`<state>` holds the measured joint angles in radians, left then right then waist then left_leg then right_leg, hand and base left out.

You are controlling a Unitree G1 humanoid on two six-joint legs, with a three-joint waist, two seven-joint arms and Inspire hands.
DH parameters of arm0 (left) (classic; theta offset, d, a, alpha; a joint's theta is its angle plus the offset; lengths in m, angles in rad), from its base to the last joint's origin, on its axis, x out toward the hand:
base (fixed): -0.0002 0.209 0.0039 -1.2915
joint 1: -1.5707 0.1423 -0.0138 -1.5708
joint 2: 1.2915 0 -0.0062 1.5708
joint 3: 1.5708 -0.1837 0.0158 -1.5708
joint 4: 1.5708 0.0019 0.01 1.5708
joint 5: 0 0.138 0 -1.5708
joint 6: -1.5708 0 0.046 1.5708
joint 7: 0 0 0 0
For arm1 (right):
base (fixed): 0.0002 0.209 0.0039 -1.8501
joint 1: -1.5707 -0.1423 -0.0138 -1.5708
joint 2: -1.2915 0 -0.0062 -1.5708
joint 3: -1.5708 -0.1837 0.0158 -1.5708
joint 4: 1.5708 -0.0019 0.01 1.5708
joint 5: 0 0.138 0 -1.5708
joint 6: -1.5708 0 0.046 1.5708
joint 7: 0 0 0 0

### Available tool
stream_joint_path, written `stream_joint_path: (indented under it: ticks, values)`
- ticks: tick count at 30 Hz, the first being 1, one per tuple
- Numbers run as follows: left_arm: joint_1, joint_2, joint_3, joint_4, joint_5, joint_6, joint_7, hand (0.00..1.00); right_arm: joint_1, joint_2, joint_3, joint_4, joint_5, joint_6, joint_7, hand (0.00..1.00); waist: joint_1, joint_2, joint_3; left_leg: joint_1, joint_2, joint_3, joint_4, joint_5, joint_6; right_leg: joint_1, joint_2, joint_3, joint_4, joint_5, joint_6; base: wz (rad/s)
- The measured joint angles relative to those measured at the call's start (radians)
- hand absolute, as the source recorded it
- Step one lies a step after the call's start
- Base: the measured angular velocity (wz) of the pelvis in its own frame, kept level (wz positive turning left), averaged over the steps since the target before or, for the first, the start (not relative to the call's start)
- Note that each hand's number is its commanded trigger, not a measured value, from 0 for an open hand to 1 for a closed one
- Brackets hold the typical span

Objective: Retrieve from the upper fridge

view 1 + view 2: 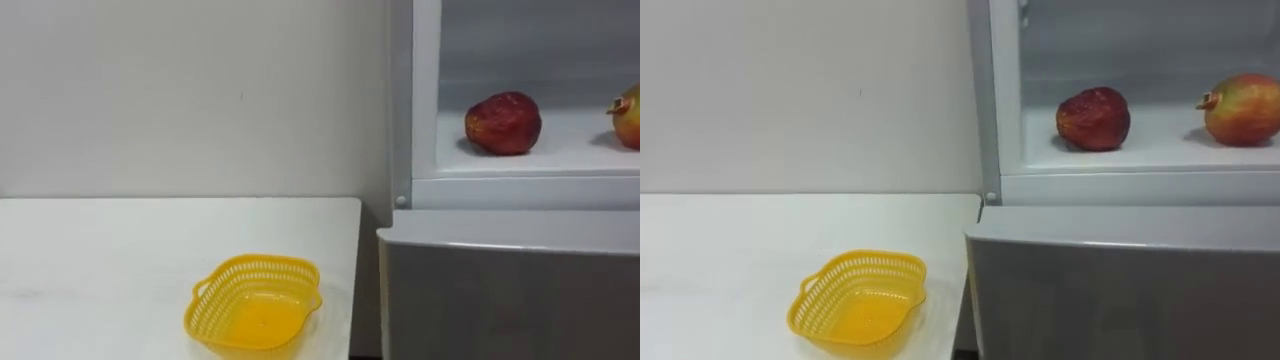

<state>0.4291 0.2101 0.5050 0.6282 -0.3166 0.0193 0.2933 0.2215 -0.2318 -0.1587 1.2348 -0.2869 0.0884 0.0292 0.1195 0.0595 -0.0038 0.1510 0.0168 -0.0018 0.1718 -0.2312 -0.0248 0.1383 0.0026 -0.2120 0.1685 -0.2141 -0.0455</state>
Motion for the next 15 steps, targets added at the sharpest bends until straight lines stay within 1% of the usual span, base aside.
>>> stream_joint_path:
  ticks: [1, 2, 3, 4, 5, 6, 8, 10, 12, 13, 14, 15]
  values:
    - [0.001, -0.006, -0.050, 0.061, 0.002, 0.005, -0.019, 0.00, 0.000, 0.003, 0.000, -0.002, 0.001, 0.000, 0.010, 0.00, -0.015, -0.008, 0.0010, -0.002, -0.002, -0.002, 0.004, 0.000, 0.001, 0.005, -0.004, -0.014, -0.001, -0.004, 0.003, 0.28]
    - [0.001, -0.009, -0.075, 0.081, 0.002, 0.007, -0.031, 0.00, -0.001, 0.004, 0.000, -0.006, 0.002, 0.000, 0.013, 0.00, -0.017, -0.012, 0.0032, -0.004, -0.004, -0.001, 0.008, -0.001, 0.001, 0.004, -0.006, -0.016, 0.001, -0.009, 0.004, 0.29]
    - [-0.001, -0.017, -0.123, 0.115, 0.004, 0.009, -0.058, 0.00, 0.000, 0.005, 0.002, -0.006, 0.005, 0.000, 0.018, 0.00, -0.018, -0.016, 0.0037, -0.005, -0.005, -0.001, 0.020, -0.003, 0.005, 0.005, -0.008, -0.018, 0.003, -0.012, 0.005, 0.13]
    - [-0.006, -0.021, -0.178, 0.157, 0.008, 0.011, -0.086, 0.00, -0.003, 0.004, 0.011, -0.003, 0.006, 0.002, 0.019, 0.00, -0.022, -0.017, 0.0043, -0.007, -0.006, -0.002, 0.027, -0.003, 0.005, 0.005, -0.009, -0.018, 0.005, -0.012, 0.005, 0.08]
    - [-0.018, -0.026, -0.221, 0.202, 0.038, 0.021, -0.117, 0.00, -0.009, 0.003, 0.019, -0.003, 0.003, 0.002, 0.020, 0.00, -0.033, -0.017, 0.0043, -0.008, -0.007, -0.002, 0.028, -0.003, 0.005, 0.006, -0.009, -0.018, 0.008, -0.012, 0.005, 0.00]
    - [-0.026, -0.029, -0.235, 0.222, 0.056, 0.025, -0.131, 0.00, -0.010, 0.005, 0.020, -0.004, 0.001, 0.001, 0.022, 0.00, -0.036, -0.017, 0.0043, -0.009, -0.007, -0.002, 0.028, -0.003, 0.005, 0.006, -0.009, -0.018, 0.010, -0.012, 0.005, 0.00]
    - [-0.064, -0.042, -0.262, 0.315, 0.098, 0.033, -0.178, 0.00, -0.010, 0.010, 0.020, -0.002, 0.000, 0.003, 0.034, 0.00, -0.046, -0.018, 0.0045, -0.005, -0.006, 0.003, 0.026, -0.003, 0.005, 0.003, -0.009, -0.010, 0.018, -0.015, 0.005, -0.07]
    - [-0.081, -0.047, -0.281, 0.348, 0.114, 0.048, -0.207, 0.00, -0.013, 0.016, 0.022, 0.003, 0.003, 0.007, 0.038, 0.00, -0.058, -0.020, 0.0036, 0.000, -0.004, 0.015, 0.025, -0.003, 0.005, 0.003, -0.008, -0.002, 0.020, -0.015, 0.005, -0.14]
    - [-0.088, -0.050, -0.295, 0.375, 0.128, 0.049, -0.229, 0.00, -0.015, 0.024, 0.036, 0.006, 0.005, 0.015, 0.038, 0.00, -0.061, -0.023, 0.0028, 0.005, -0.002, 0.030, 0.025, -0.003, 0.005, 0.004, -0.006, 0.010, 0.020, -0.014, 0.004, -0.19]
    - [-0.088, -0.058, -0.295, 0.379, 0.152, 0.054, -0.239, 0.00, -0.011, 0.029, 0.056, 0.012, 0.005, 0.020, 0.038, 0.00, -0.063, -0.026, 0.0024, 0.012, -0.002, 0.034, 0.022, -0.003, 0.005, 0.004, -0.005, 0.016, 0.021, -0.014, 0.004, -0.18]
    - [-0.089, -0.067, -0.299, 0.382, 0.187, 0.060, -0.250, 0.00, -0.008, 0.039, 0.060, 0.017, 0.004, 0.027, 0.038, 0.00, -0.064, -0.031, 0.0004, 0.017, 0.000, 0.048, 0.016, -0.003, 0.005, 0.005, -0.005, 0.019, 0.025, -0.014, 0.004, -0.17]
    - [-0.093, -0.070, -0.308, 0.382, 0.211, 0.064, -0.257, 0.00, -0.007, 0.044, 0.061, 0.018, 0.004, 0.033, 0.038, 0.00, -0.067, -0.032, 0.0010, 0.017, 0.001, 0.057, 0.017, -0.003, 0.005, 0.004, -0.005, 0.021, 0.026, -0.014, 0.003, -0.16]
